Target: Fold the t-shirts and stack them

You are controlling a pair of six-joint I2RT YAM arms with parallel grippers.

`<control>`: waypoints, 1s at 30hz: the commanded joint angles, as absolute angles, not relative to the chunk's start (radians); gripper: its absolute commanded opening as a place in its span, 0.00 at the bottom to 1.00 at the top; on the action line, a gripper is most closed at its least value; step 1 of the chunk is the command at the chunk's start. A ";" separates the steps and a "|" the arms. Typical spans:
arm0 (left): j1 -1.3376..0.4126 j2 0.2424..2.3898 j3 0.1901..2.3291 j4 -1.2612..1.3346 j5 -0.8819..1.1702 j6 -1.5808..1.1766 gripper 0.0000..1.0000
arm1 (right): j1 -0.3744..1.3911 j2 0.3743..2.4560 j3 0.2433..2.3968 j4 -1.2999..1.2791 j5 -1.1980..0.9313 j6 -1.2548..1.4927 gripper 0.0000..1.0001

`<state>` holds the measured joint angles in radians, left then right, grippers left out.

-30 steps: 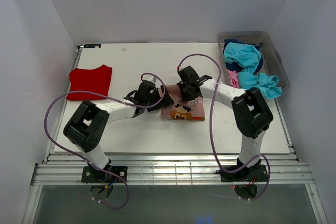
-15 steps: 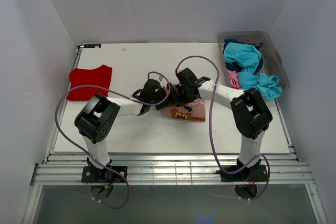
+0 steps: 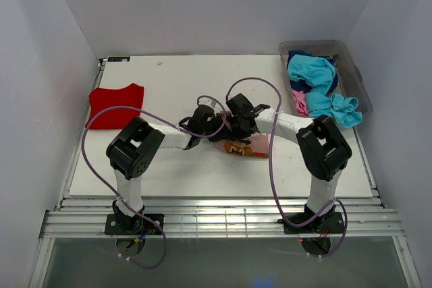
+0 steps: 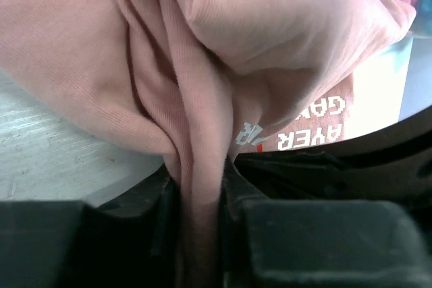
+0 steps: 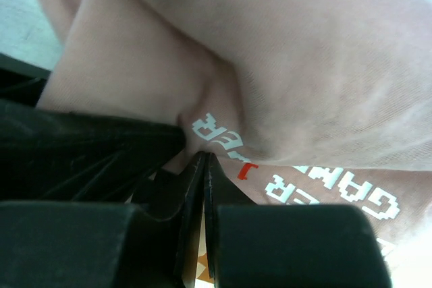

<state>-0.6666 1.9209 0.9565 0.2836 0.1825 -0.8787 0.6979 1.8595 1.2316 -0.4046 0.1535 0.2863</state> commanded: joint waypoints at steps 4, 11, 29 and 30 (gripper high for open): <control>-0.684 1.922 0.946 0.264 0.172 -0.877 0.09 | 0.715 1.796 1.192 -0.376 0.115 0.311 0.08; -0.661 1.778 0.975 0.106 0.071 -0.773 0.00 | 0.715 1.735 1.250 -0.448 0.167 0.295 0.08; -0.278 1.542 1.215 -0.437 -0.002 -0.270 0.00 | 0.715 1.566 1.253 -0.558 0.184 0.241 0.08; -0.246 1.543 1.224 -0.454 -0.002 -0.255 0.00 | 0.716 1.557 1.240 -0.558 0.180 0.241 0.08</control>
